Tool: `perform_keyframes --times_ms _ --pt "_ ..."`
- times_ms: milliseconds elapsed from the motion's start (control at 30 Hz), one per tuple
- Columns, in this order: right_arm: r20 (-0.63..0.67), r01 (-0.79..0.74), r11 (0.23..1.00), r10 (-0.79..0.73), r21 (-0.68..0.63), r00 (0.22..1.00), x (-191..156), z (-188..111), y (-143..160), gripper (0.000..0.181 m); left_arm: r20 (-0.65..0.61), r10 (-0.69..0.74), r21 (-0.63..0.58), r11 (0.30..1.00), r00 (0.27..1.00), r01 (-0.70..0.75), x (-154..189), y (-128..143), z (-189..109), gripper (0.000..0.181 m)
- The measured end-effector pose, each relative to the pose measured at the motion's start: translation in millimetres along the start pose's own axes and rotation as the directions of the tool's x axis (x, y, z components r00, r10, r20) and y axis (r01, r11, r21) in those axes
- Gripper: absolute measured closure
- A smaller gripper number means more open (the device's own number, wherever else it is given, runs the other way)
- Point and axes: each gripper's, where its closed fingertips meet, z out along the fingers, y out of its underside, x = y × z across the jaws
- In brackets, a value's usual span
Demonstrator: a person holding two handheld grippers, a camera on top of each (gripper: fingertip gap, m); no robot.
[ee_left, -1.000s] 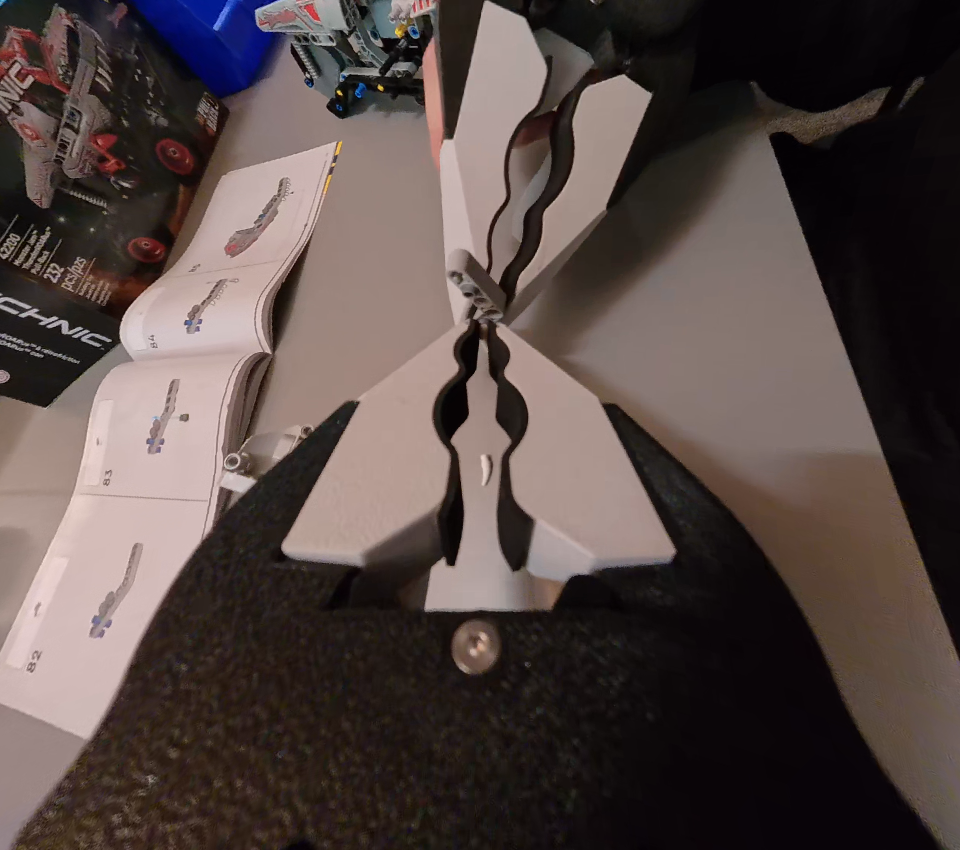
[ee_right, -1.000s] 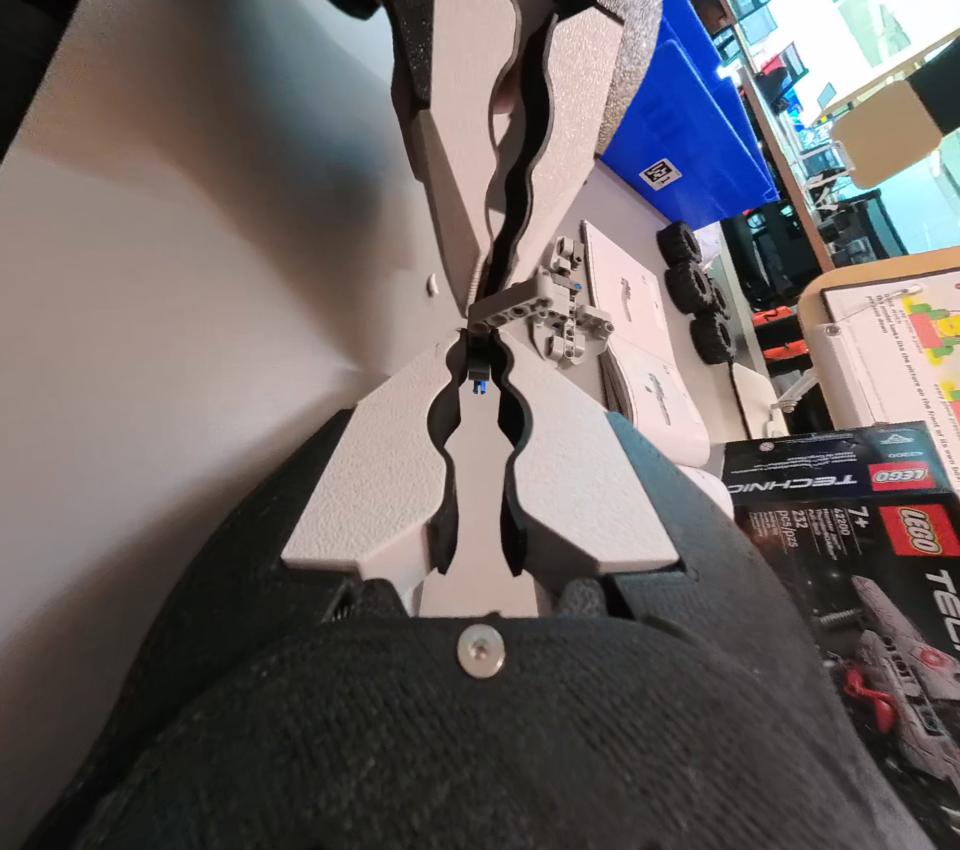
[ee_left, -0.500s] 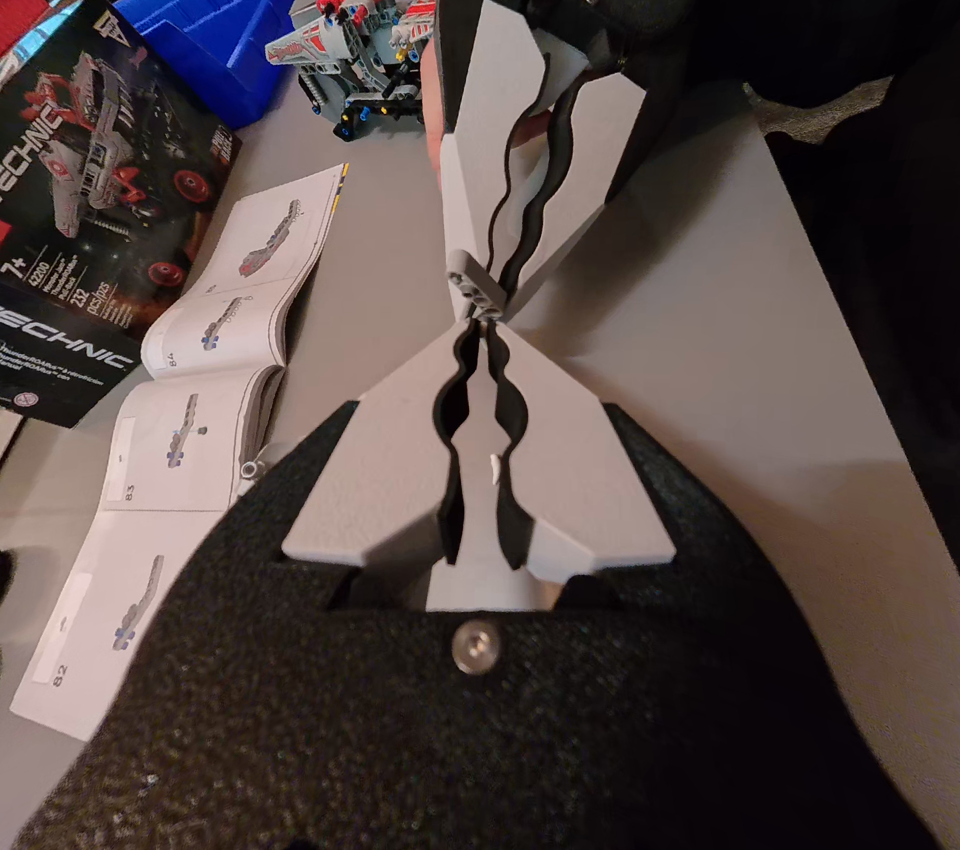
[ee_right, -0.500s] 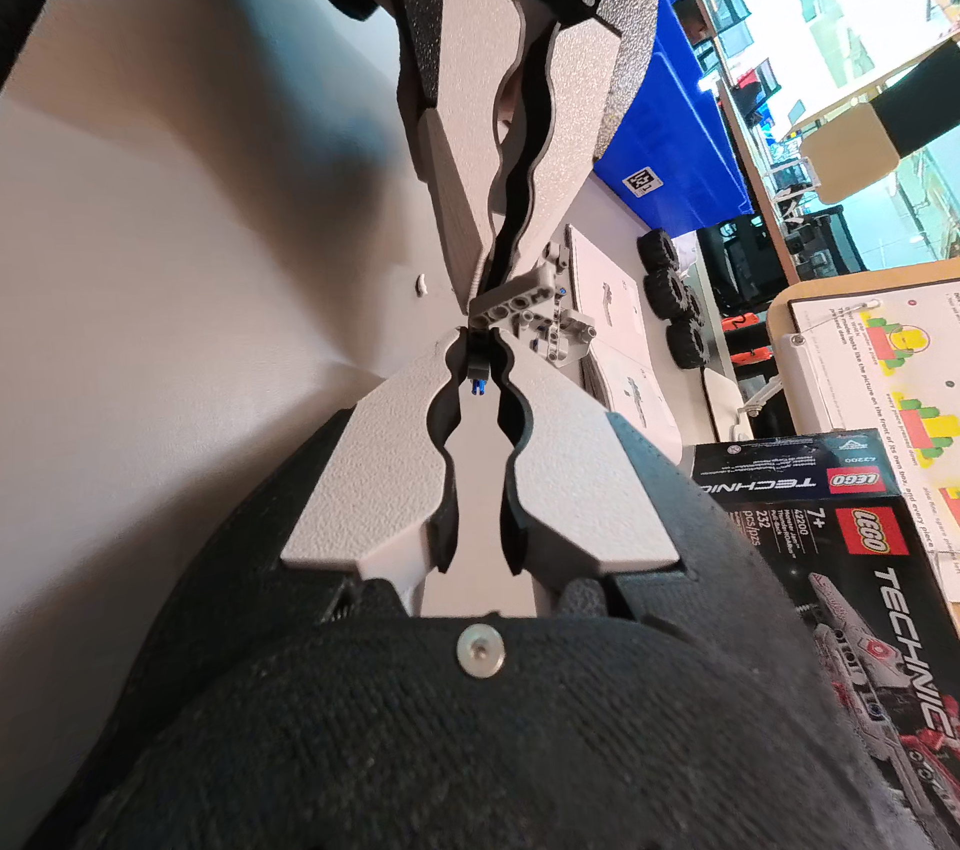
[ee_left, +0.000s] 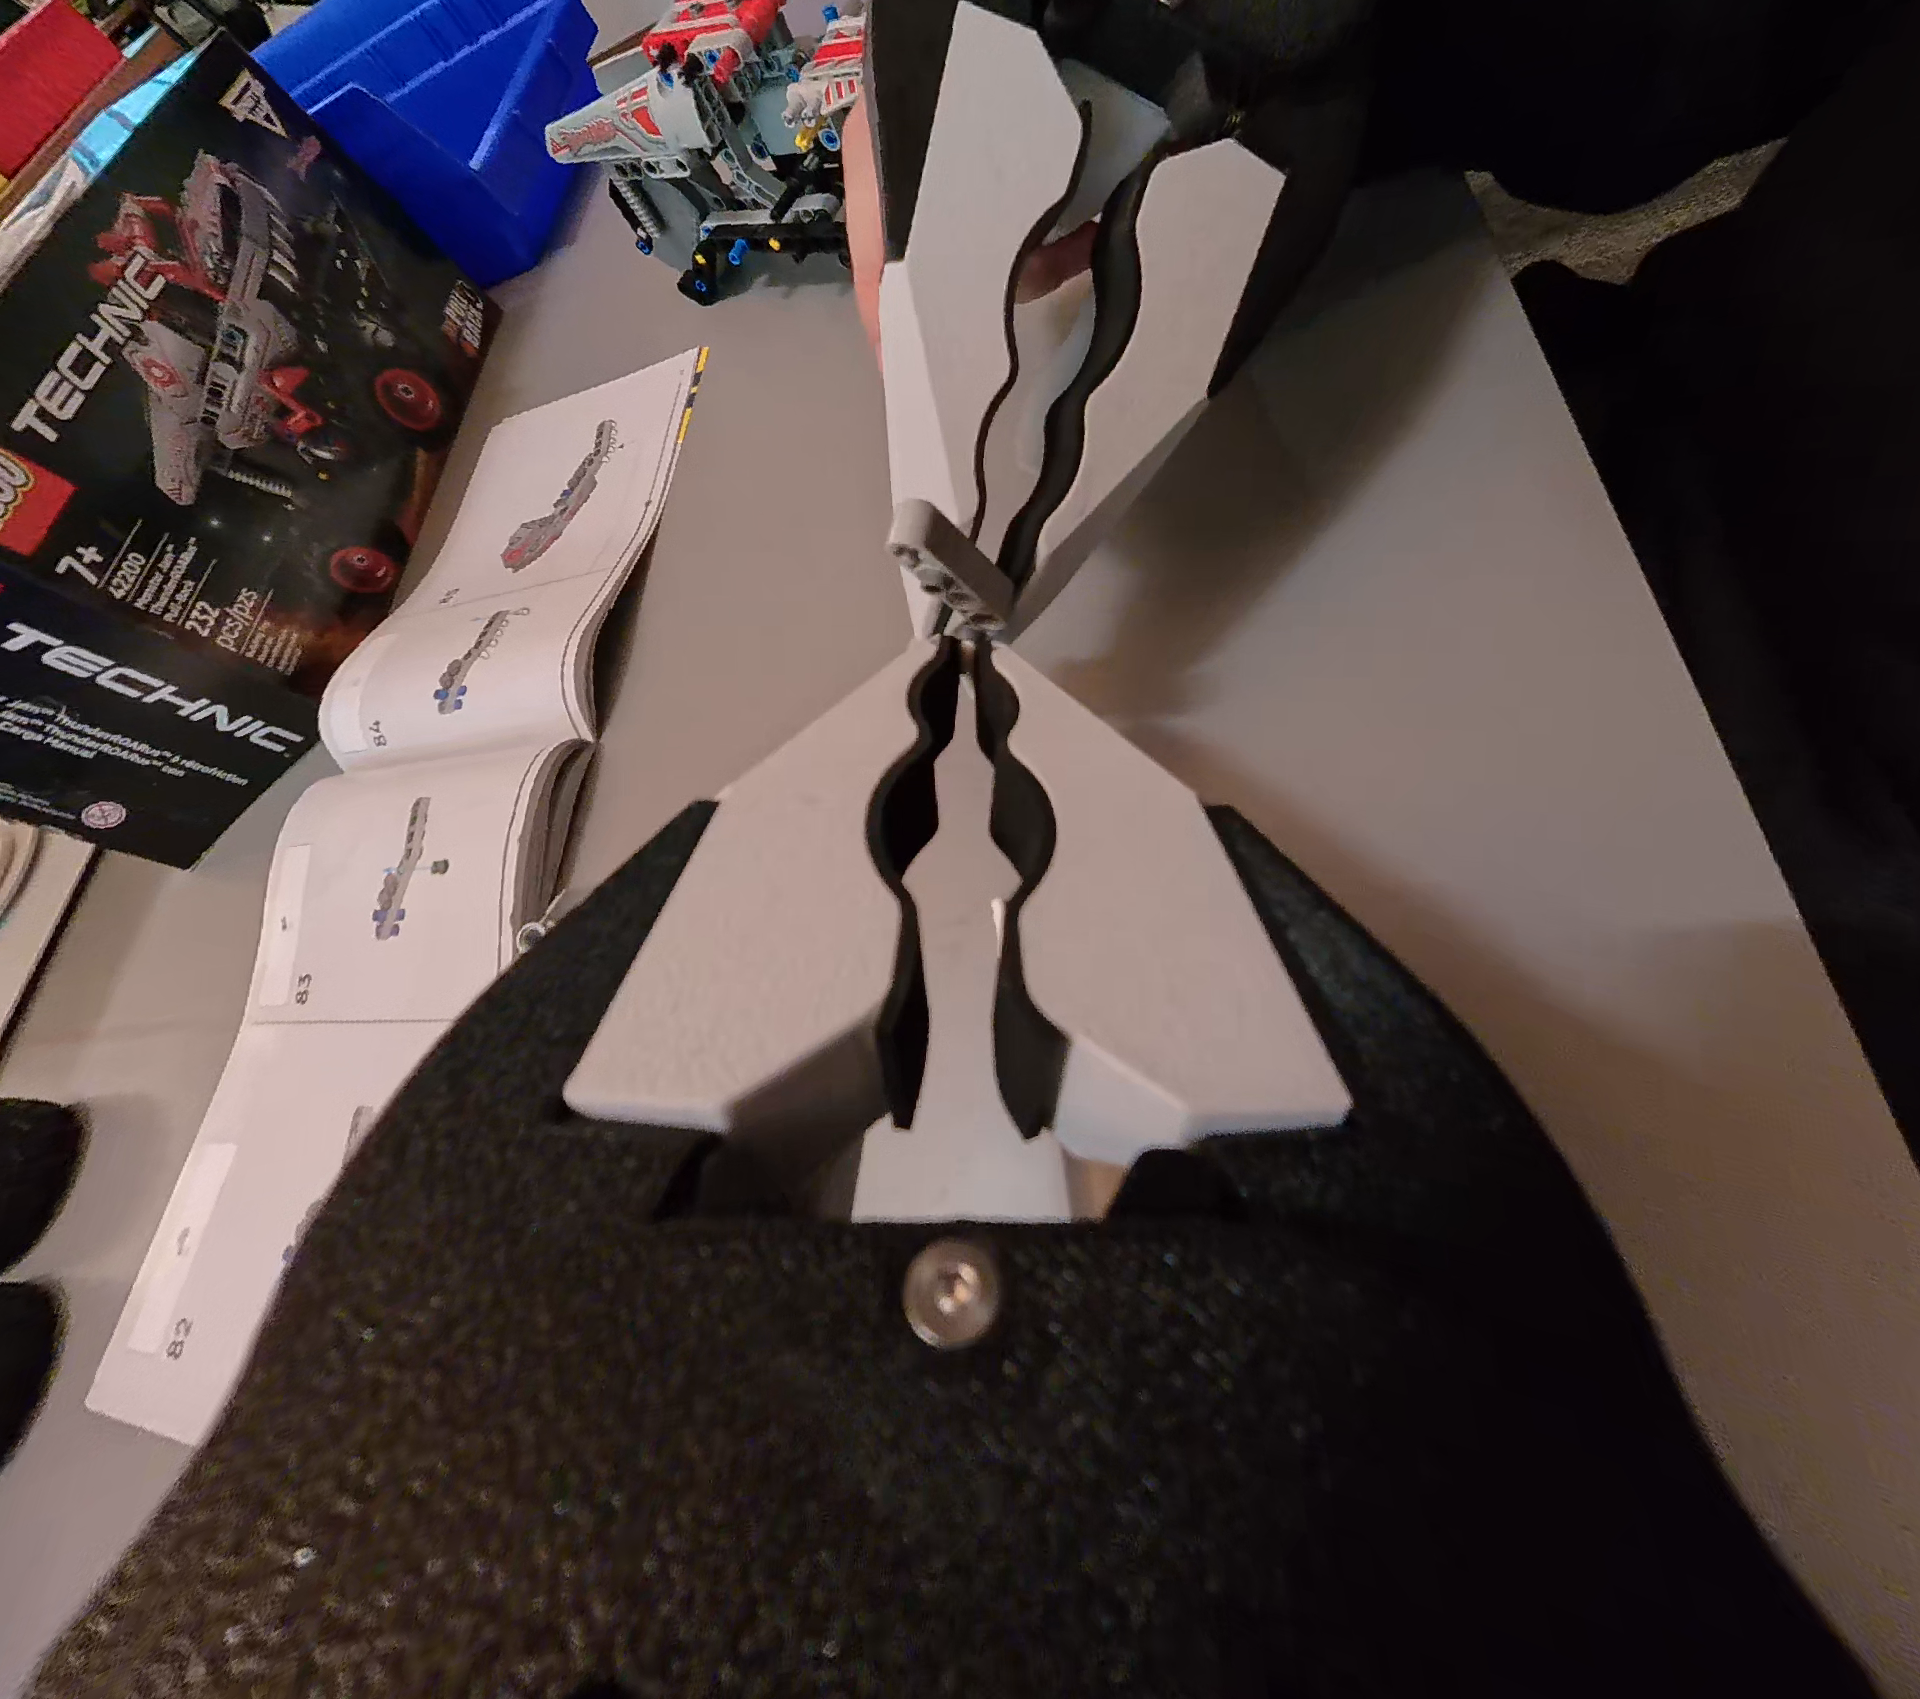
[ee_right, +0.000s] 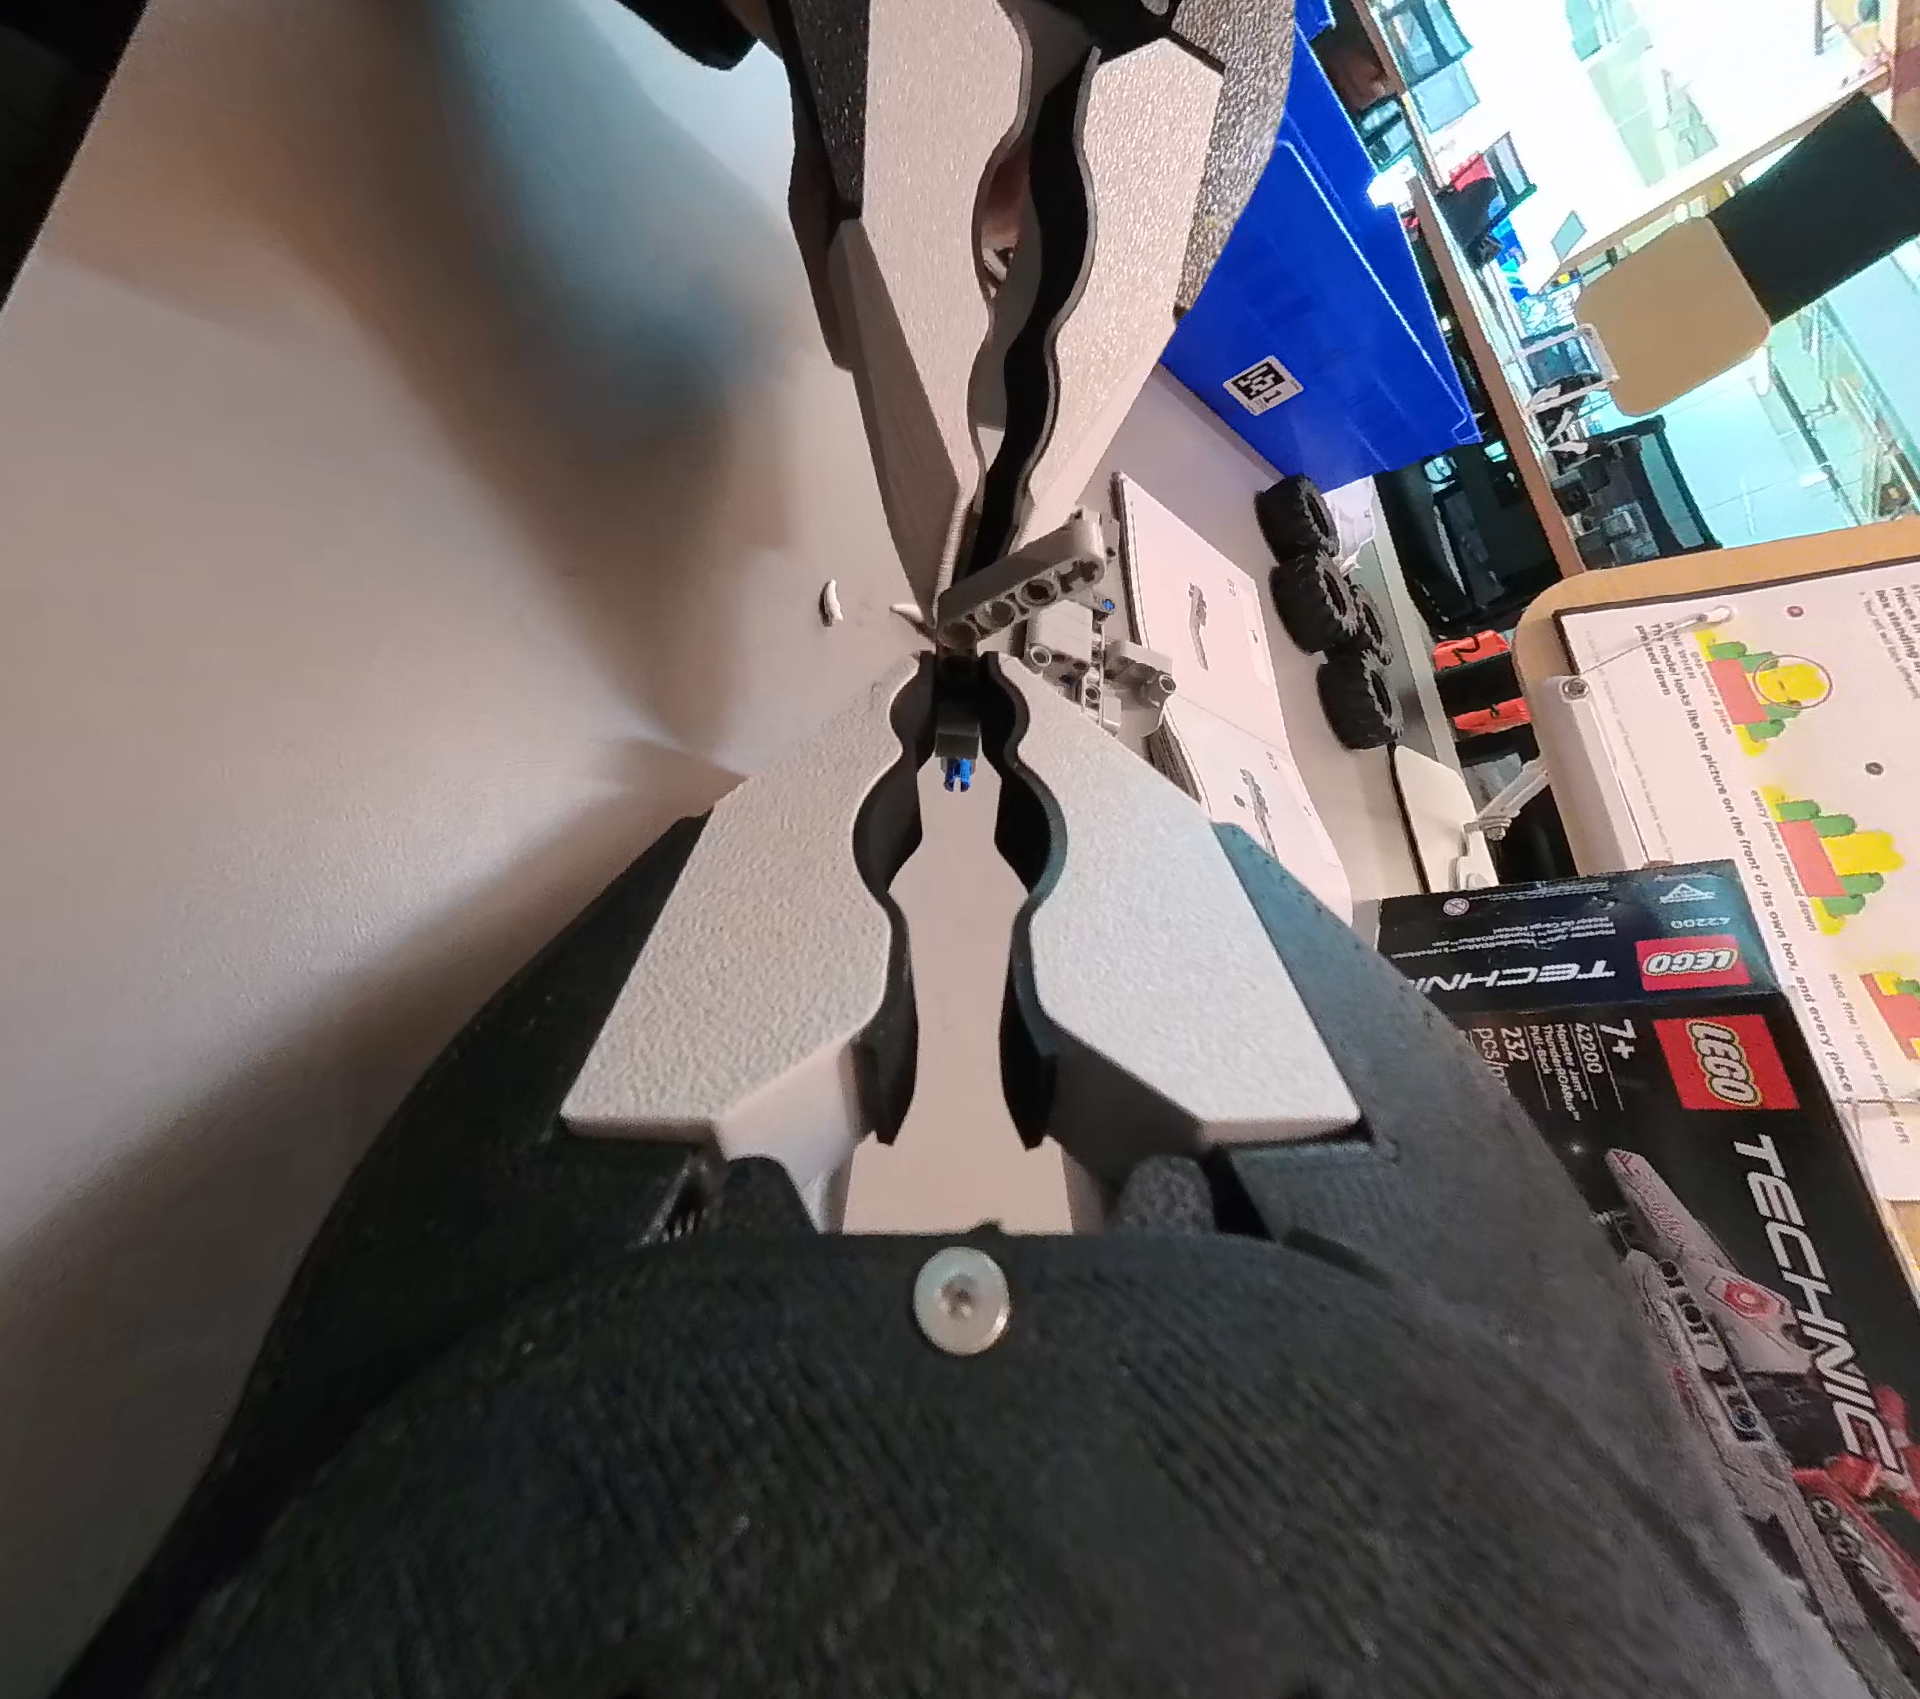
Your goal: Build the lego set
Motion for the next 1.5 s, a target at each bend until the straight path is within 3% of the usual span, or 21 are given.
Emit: perform_keyframes --times_ms 467,500,533,567,600,633,667,700,800,900,1000,1200,1500 --pt "0.006 -0.021 1.0 0.021 -0.004 1.0 0.0 0.9 0.2 0.174 -0.008 -0.017 0.001 1.0 1.0 0.017 -0.6 2.4 -0.9 0.181" --pt "0.008 -0.027 1.0 0.027 -0.003 1.0 0.3 0.2 0.3 0.174 0.017 -0.019 -0.042 0.999 1.0 0.02 -5.7 10.5 -3.8 0.181" --pt "-0.005 -0.026 0.998 0.025 -0.052 1.0 3.4 -1.8 9.5 0.175 0.064 -0.002 -0.122 0.992 0.998 0.01 -16.2 27.5 -12.4 0.181" --pt "-0.033 0.0 0.986 -0.006 -0.167 0.999 10.5 -8.9 33.7 0.174 0.075 -0.03 -0.098 0.994 0.997 0.037 -23.1 30.5 -21.9 0.181" --pt "-0.044 -0.033 0.988 0.027 -0.153 0.999 15.3 -15.7 41.1 0.174 0.07 -0.106 0.003 0.994 0.992 0.106 -29.0 19.3 -27.9 0.181" --pt "-0.05 -0.159 0.987 0.16 0.009 0.986 22.6 -18.4 22.3 0.175 0.078 -0.134 0.053 0.99 0.988 0.13 -34.4 12.3 -30.3 0.181" --pt "-0.041 -0.256 0.953 0.266 0.16 0.963 31.0 -20.9 -1.0 0.175 0.082 -0.109 0.015 0.994 0.991 0.108 -34.5 16.0 -28.9 0.181" --pt "-0.037 -0.266 0.944 0.278 0.194 0.96 33.2 -19.6 -11.3 0.175 0.093 -0.082 -0.043 0.995 0.992 0.086 -34.2 23.6 -27.5 0.181" --pt "-0.049 -0.161 0.986 0.163 0.038 0.985 22.3 -8.4 5.3 0.175 0.068 -0.117 -0.082 0.989 0.991 0.122 -29.1 38.8 -27.2 0.181" --pt "-0.031 -0.215 0.972 0.219 0.094 0.975 18.1 -5.5 3.1 0.175 0.018 -0.13 -0.141 0.981 0.991 0.131 -21.6 52.3 -24.1 0.181" --pt "-0.057 -0.177 0.983 0.179 0.037 0.982 17.9 -3.6 13.7 0.175 -0.001 -0.098 -0.235 0.967 0.995 0.095 -15.8 69.1 -23.7 0.181" --pt "-0.104 -0.062 0.994 0.053 -0.089 0.993 14.3 5.7 30.5 0.175 -0.018 -0.078 -0.3 0.951 0.997 0.069 -12.3 87.5 -23.8 0.18" --pt "-0.127 0.034 0.987 -0.054 -0.158 0.99 13.9 8.5 36.2 0.176 -0.024 -0.097 -0.278 0.957 0.995 0.087 -9.5 84.4 -22.4 0.168"
